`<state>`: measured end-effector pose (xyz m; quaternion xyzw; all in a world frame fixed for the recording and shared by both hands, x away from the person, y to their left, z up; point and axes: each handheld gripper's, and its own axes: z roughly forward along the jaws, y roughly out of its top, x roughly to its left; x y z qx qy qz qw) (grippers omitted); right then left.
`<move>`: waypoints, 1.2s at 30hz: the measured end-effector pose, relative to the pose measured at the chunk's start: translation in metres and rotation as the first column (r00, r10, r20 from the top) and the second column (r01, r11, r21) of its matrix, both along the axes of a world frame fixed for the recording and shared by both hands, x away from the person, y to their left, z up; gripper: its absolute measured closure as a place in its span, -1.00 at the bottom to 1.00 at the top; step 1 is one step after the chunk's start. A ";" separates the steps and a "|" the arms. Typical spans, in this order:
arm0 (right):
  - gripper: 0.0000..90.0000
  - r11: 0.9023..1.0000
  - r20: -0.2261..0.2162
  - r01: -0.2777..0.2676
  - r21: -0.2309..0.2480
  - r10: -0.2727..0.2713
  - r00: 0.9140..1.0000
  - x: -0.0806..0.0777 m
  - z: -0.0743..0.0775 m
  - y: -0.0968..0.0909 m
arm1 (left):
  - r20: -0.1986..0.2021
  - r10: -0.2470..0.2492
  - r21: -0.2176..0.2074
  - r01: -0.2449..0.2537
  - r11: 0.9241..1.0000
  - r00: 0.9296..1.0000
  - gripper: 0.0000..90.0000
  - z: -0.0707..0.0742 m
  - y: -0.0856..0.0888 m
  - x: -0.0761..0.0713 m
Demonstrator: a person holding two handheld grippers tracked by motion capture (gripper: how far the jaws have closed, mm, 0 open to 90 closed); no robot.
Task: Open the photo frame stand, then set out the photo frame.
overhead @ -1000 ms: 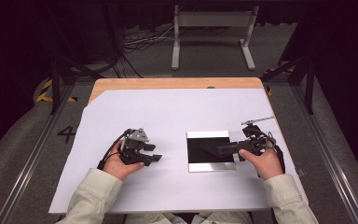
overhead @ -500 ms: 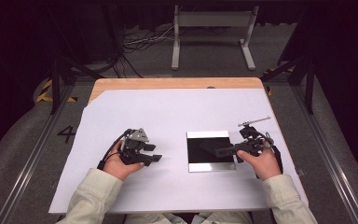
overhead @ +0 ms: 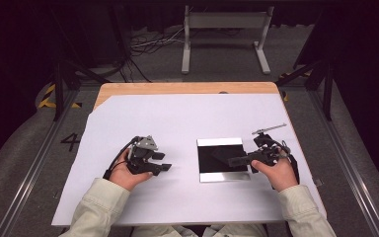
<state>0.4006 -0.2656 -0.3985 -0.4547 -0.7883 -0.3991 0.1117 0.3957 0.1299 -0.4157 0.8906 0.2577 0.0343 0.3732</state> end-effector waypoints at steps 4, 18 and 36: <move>0.16 1.000 0.019 -0.020 -0.010 0.020 1.000 -0.003 0.005 0.002 | -0.003 0.002 -0.001 -0.002 1.000 1.000 0.10 0.000 0.000 0.000; 0.30 0.997 0.060 -0.064 -0.039 0.067 0.996 -0.011 0.016 0.006 | -0.003 0.002 0.001 -0.002 1.000 1.000 0.10 0.000 0.000 0.000; 0.66 0.994 0.091 -0.108 0.019 0.106 0.990 -0.018 0.025 0.009 | -0.006 0.004 -0.001 -0.004 1.000 1.000 0.09 -0.001 -0.001 0.000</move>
